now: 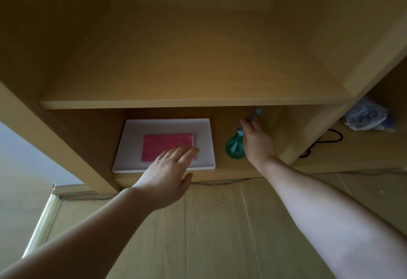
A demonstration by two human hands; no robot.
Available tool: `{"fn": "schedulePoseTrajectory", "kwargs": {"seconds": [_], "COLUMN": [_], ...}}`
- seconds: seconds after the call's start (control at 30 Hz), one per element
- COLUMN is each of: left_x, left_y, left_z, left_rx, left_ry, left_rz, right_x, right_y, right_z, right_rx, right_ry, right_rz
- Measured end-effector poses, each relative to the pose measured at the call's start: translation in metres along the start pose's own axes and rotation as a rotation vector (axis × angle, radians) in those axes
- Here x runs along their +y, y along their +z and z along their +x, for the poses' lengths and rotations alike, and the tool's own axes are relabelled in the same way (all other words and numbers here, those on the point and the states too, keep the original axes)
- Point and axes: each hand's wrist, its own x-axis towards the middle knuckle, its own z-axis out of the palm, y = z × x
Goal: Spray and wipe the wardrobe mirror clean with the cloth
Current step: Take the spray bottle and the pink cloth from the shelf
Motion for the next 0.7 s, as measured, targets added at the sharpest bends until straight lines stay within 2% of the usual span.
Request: {"fn": "schedulePoseTrajectory", "kwargs": {"seconds": [0.1,0.33,0.57,0.7], "left_x": [0.002,0.001,0.003,0.006], "left_y": [-0.002,-0.003,-0.004,-0.009], "left_z": [0.0,-0.001,0.001,0.002], "left_rx": [-0.006,-0.015,-0.02,0.013], "left_ry": [0.01,0.013,0.008,-0.004], "left_rz": [-0.008,-0.001,-0.005,-0.022], "right_x": [-0.004,-0.004,-0.008,-0.019], "right_y": [0.0,0.001,-0.009,-0.025], "right_z": [0.001,-0.002,-0.021,-0.033], "right_rx": [0.004,0.032,0.037,0.112], "right_ry": [-0.019,0.048,-0.153,-0.293], "right_rz": [-0.034,0.125,0.169,0.253]}}
